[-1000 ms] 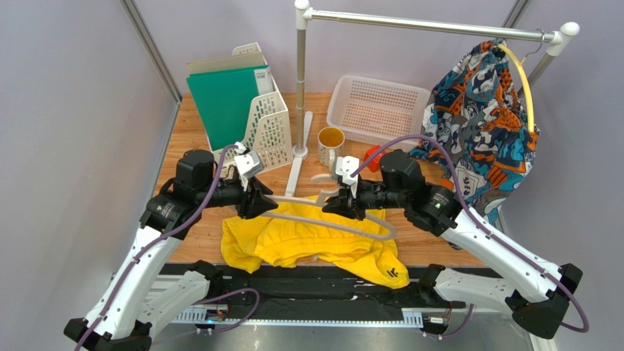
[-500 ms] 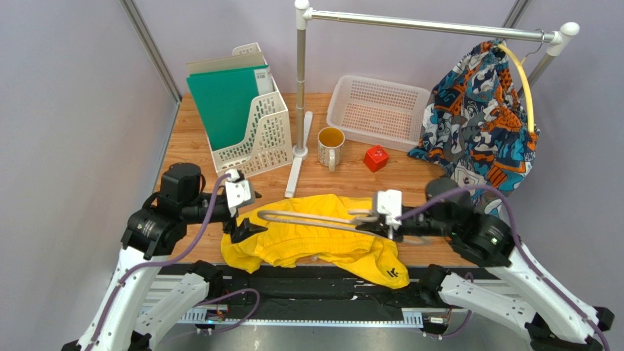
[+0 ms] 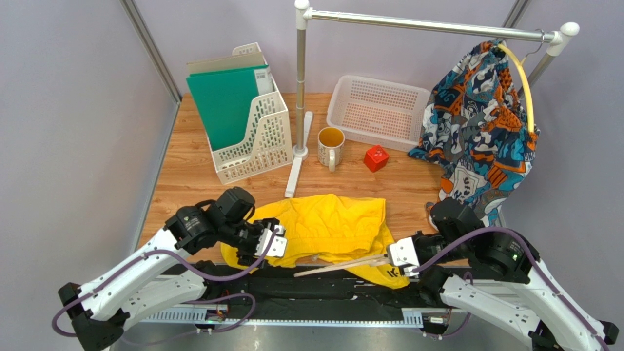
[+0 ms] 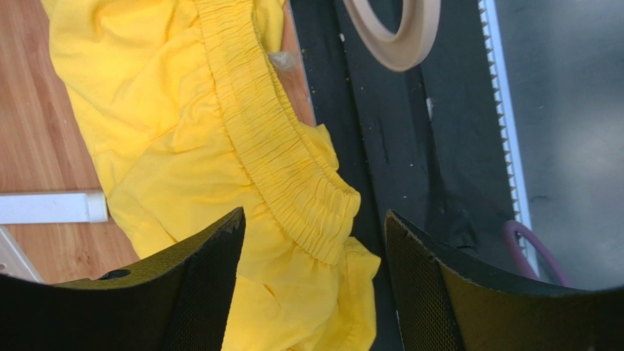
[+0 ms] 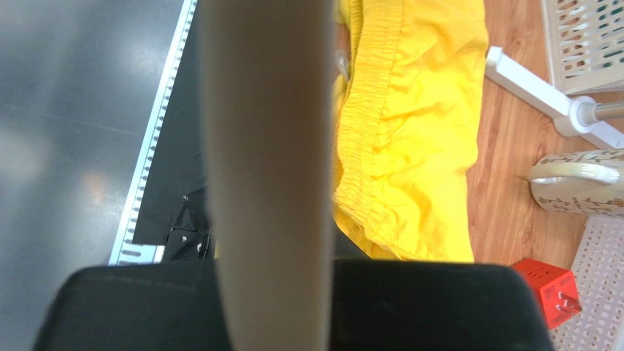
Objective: Place the shorts on the hanger
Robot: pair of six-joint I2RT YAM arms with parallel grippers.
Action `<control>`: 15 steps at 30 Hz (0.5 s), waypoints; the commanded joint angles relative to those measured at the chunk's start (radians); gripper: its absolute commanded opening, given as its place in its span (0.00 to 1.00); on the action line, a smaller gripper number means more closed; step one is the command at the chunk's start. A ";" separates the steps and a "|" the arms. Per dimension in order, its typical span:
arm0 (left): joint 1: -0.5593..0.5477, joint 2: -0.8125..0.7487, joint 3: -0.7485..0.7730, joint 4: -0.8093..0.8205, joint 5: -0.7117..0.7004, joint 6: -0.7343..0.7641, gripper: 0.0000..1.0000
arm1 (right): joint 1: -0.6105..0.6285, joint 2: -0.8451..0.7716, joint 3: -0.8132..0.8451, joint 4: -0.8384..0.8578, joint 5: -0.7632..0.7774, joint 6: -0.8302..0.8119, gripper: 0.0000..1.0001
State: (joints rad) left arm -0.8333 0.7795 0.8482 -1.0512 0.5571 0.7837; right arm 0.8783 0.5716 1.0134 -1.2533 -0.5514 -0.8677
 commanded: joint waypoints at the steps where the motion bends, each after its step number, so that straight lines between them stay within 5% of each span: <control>1: -0.042 0.026 -0.037 0.077 -0.077 0.092 0.70 | 0.005 -0.013 -0.027 -0.009 0.008 -0.065 0.00; 8: -0.128 0.067 -0.077 0.097 -0.111 0.130 0.64 | 0.010 0.025 -0.067 0.092 0.051 0.024 0.00; 15: -0.139 0.128 -0.087 0.082 -0.135 0.154 0.43 | 0.030 0.034 -0.105 0.155 0.094 0.042 0.00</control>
State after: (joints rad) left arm -0.9649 0.8845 0.7719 -0.9829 0.4343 0.8894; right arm 0.8917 0.6071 0.9188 -1.2015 -0.4942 -0.8570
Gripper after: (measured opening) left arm 0.469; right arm 0.019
